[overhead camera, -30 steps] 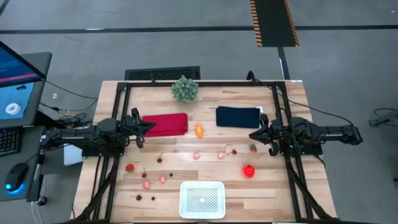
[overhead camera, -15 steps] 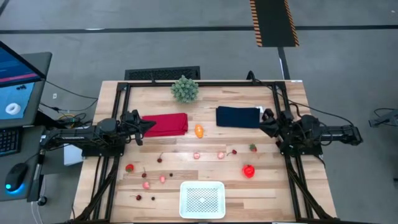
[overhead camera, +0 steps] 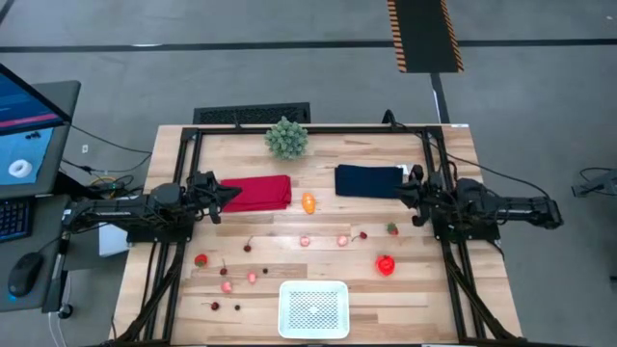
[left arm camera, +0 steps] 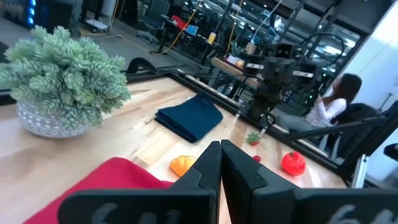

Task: Pick and placing Produce into tupperware
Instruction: Put the right strawberry into the white bin

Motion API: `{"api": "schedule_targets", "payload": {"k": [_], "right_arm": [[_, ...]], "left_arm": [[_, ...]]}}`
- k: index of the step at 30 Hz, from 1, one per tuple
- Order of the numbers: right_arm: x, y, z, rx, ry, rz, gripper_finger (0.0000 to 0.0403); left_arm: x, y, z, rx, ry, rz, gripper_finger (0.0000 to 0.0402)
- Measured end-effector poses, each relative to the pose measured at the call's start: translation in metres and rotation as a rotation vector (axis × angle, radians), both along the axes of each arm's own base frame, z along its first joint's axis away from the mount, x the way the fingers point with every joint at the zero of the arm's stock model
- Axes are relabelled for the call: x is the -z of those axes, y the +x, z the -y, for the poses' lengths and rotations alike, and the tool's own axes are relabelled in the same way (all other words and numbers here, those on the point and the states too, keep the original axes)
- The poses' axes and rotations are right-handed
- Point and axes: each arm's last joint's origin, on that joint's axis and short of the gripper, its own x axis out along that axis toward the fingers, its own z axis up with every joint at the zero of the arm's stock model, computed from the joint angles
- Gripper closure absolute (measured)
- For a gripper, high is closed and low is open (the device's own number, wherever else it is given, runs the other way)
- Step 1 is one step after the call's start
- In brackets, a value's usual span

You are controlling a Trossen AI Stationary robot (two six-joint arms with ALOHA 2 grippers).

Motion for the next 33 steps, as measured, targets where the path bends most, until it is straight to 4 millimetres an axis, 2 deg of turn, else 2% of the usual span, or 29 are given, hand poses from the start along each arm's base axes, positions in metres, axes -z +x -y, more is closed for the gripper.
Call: {"api": "schedule_targets", "payload": {"k": [4, 12, 17, 21, 23, 25, 29, 31, 33], "right_arm": [[0.013, 0.001, 0.001, 0.005, 0.043, -0.124, 0.0344], [0.017, 0.005, 0.001, 0.003, 0.017, -0.181, 0.0344], [0.018, 0.005, 0.001, 0.006, -0.074, -0.216, 0.0344], [0.013, 0.006, -0.002, -0.069, 0.038, -0.181, 0.0344], [0.003, 0.006, -0.006, -0.152, 0.13, -0.12, 0.0344], [-0.017, 0.004, -0.011, -0.234, 0.194, 0.001, 0.0344], [-0.071, -0.001, -0.016, -0.299, 0.222, 0.033, 0.0344], [-0.107, -0.005, -0.019, -0.327, 0.206, 0.036, 0.0344], [-0.138, -0.004, -0.022, -0.343, 0.206, -0.012, 0.0344]], "left_arm": [[0.001, 0.001, 0.002, 0.044, -0.014, -0.008, 0.0402], [0.001, 0.001, 0.006, 0.131, 0.0, -0.01, 0.0402], [0.002, 0.001, 0.009, 0.139, 0.039, -0.029, 0.0402], [0.001, 0.001, 0.01, 0.149, -0.013, -0.014, 0.0402], [0.0, 0.002, 0.011, 0.158, -0.064, 0.008, 0.0402], [-0.004, 0.001, 0.01, 0.121, -0.146, 0.08, 0.0402], [-0.028, -0.003, 0.008, 0.111, -0.251, 0.361, 0.0402], [-0.047, -0.009, 0.01, 0.165, -0.225, 0.527, 0.0402], [-0.065, -0.016, 0.011, 0.156, -0.213, 0.624, 0.0402]]}}
